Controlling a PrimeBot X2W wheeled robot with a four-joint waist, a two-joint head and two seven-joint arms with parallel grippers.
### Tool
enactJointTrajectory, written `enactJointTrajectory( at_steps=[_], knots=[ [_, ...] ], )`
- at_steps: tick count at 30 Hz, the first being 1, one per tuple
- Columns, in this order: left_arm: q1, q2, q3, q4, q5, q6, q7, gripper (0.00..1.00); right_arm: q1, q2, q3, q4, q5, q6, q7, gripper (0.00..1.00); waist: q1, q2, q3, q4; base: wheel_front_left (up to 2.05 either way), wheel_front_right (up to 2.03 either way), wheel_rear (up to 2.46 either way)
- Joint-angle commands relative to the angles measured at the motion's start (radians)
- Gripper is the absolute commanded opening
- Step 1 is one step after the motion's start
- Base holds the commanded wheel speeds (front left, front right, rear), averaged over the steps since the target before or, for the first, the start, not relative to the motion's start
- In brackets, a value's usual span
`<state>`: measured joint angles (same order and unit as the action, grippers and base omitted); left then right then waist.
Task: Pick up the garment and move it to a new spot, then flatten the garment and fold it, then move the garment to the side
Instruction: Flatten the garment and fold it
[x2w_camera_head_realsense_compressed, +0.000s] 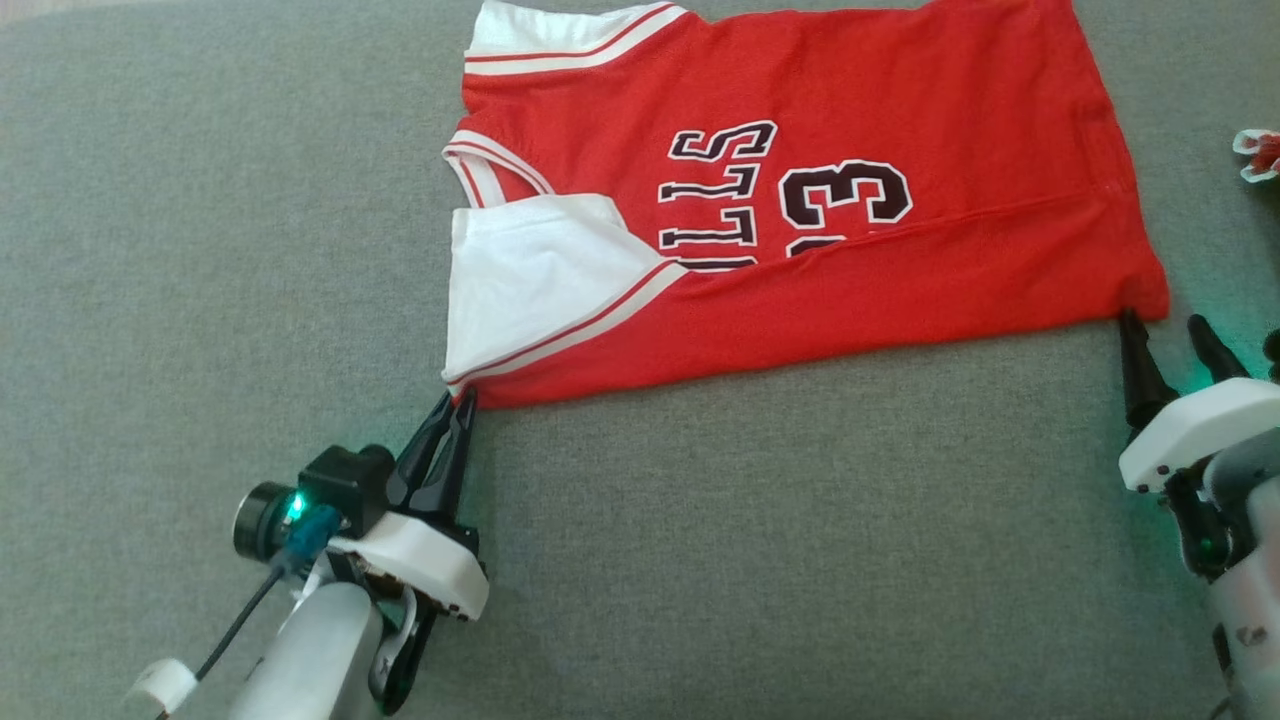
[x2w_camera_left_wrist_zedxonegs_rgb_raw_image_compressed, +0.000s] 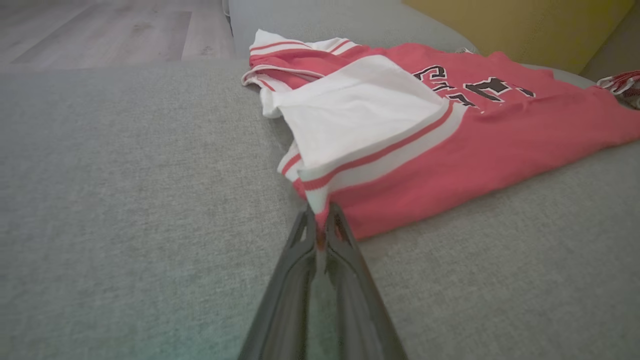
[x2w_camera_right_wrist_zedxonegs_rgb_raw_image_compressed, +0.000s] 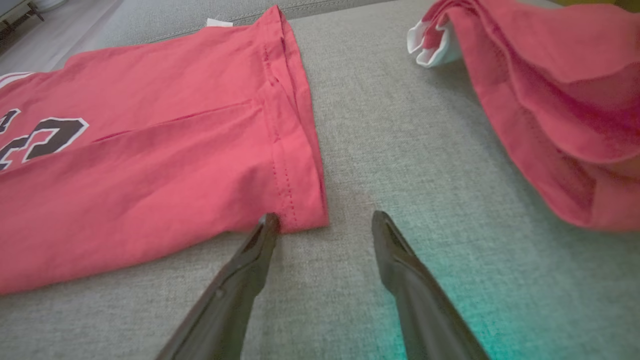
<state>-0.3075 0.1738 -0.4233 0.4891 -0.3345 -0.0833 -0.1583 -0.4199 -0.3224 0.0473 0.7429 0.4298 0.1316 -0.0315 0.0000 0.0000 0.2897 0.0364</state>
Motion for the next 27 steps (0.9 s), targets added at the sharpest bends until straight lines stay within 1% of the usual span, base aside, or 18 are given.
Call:
enactJointTrajectory(
  at_steps=[1,3,4,5,8,9,10,15,19,24,27],
  knots=[
    [-0.020,0.028,0.025,-0.038,0.006,0.008,-0.001,0.00,-0.018,-0.009,0.019,-0.023,0.002,-0.001,0.008,0.89,0.0000,0.0000,0.000,0.001,0.00,0.00,0.00],
    [-0.018,0.032,0.022,-0.049,0.007,0.011,0.002,0.00,-0.025,-0.012,0.024,-0.024,0.002,-0.001,0.017,0.83,0.0000,0.0000,0.001,0.002,0.00,0.00,0.00],
    [-0.017,0.034,0.020,-0.053,0.008,0.012,0.004,0.00,-0.029,-0.013,0.027,-0.024,0.002,-0.001,0.023,0.74,0.0000,0.0000,0.001,0.003,0.00,0.00,0.00],
    [-0.017,0.036,0.018,-0.057,0.009,0.013,0.006,0.00,-0.032,-0.016,0.032,-0.023,0.004,-0.001,0.029,0.60,0.0000,0.0000,0.002,0.004,0.00,0.00,0.00],
    [-0.018,0.039,0.013,-0.066,0.009,0.013,0.010,0.00,-0.039,-0.024,0.053,-0.025,0.013,-0.001,0.050,0.25,0.0000,0.0000,0.004,0.008,0.00,0.00,0.00],
    [-0.018,0.039,0.013,-0.066,0.009,0.013,0.010,0.00,-0.039,-0.024,0.053,-0.025,0.013,-0.001,0.050,0.25,0.0000,0.0000,0.004,0.008,0.00,0.00,0.00],
    [-0.019,0.041,0.012,-0.068,0.009,0.012,0.011,0.00,-0.040,-0.028,0.058,-0.027,0.017,-0.001,0.054,0.00,0.0000,0.0000,0.004,0.009,0.00,0.00,0.00],
    [-0.017,0.045,0.004,-0.072,0.006,0.011,0.014,0.00,-0.038,-0.046,0.072,-0.029,0.038,-0.001,0.058,0.00,0.0000,0.0000,-0.003,0.015,0.00,0.00,0.00],
    [0.001,0.047,0.000,-0.079,-0.002,0.013,0.017,0.00,-0.005,-0.063,0.076,-0.040,0.060,-0.001,0.043,0.00,0.0000,0.0000,-0.025,0.017,0.00,0.00,0.00],
    [0.056,0.055,0.001,-0.109,-0.023,0.018,0.023,0.00,0.072,-0.097,0.089,-0.073,0.078,-0.001,0.023,0.00,0.0000,0.0000,-0.071,0.013,0.00,0.00,0.00],
    [0.132,0.059,-0.002,-0.152,-0.044,0.024,0.032,0.00,0.154,-0.125,0.091,-0.111,0.093,-0.001,0.021,0.00,0.0000,0.0000,-0.116,0.007,0.00,0.00,0.00]
  ],
)
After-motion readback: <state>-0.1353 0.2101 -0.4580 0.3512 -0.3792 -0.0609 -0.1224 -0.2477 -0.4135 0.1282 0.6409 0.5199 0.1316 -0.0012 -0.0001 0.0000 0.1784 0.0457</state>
